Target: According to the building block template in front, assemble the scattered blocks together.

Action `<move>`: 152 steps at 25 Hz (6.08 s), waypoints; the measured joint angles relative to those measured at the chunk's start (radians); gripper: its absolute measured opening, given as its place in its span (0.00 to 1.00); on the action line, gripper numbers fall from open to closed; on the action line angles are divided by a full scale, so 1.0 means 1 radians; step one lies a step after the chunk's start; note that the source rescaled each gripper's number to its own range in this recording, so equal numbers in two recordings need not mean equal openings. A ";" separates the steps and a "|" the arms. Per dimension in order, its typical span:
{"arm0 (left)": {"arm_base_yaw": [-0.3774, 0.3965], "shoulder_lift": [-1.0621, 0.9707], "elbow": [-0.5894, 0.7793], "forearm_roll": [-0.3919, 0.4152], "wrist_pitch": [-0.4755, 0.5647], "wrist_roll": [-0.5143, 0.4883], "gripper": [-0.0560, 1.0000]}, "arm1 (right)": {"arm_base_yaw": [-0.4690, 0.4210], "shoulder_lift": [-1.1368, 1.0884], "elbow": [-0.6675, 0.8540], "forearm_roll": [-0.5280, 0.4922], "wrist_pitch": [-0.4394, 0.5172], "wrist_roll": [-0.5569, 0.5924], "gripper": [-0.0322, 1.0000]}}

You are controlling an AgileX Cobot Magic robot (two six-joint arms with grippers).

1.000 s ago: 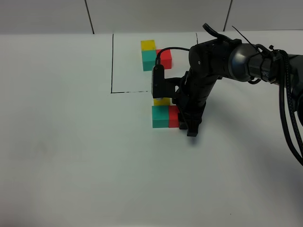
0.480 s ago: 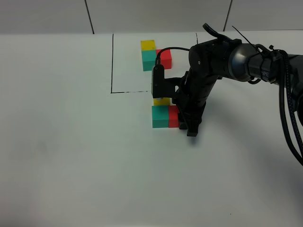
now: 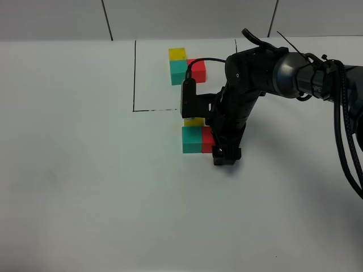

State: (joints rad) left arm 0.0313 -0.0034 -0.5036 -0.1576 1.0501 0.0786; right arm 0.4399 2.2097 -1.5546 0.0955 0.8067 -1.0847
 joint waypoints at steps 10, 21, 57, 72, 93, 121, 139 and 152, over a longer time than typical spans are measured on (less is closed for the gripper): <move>0.000 0.000 0.000 0.000 0.000 0.000 0.63 | -0.057 -0.105 0.000 -0.031 0.084 0.145 0.89; 0.000 0.000 0.000 0.000 0.000 0.000 0.62 | -0.479 -0.195 0.114 0.076 0.033 0.442 0.88; 0.000 0.000 0.000 0.000 0.000 0.000 0.63 | -0.592 -1.495 0.899 0.107 -0.064 0.632 0.88; 0.000 0.000 0.000 0.000 0.000 0.000 0.62 | -0.592 -1.918 1.015 0.127 0.060 0.716 0.88; 0.000 0.000 0.000 0.000 0.000 0.000 0.63 | -0.531 -2.150 1.044 0.085 0.125 0.858 0.85; 0.000 0.000 0.000 0.000 0.000 0.000 0.62 | -0.463 -2.150 1.036 0.031 0.238 0.917 0.78; 0.000 0.000 0.000 0.000 0.000 0.000 0.62 | -0.453 -2.150 1.036 0.024 0.236 0.924 0.78; 0.000 0.000 0.000 0.000 0.000 0.000 0.62 | -0.372 -2.150 1.036 0.021 0.236 0.927 0.78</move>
State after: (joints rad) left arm 0.0313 -0.0034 -0.5036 -0.1576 1.0501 0.0786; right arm 0.0678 0.0599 -0.5185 0.1164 1.0428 -0.1577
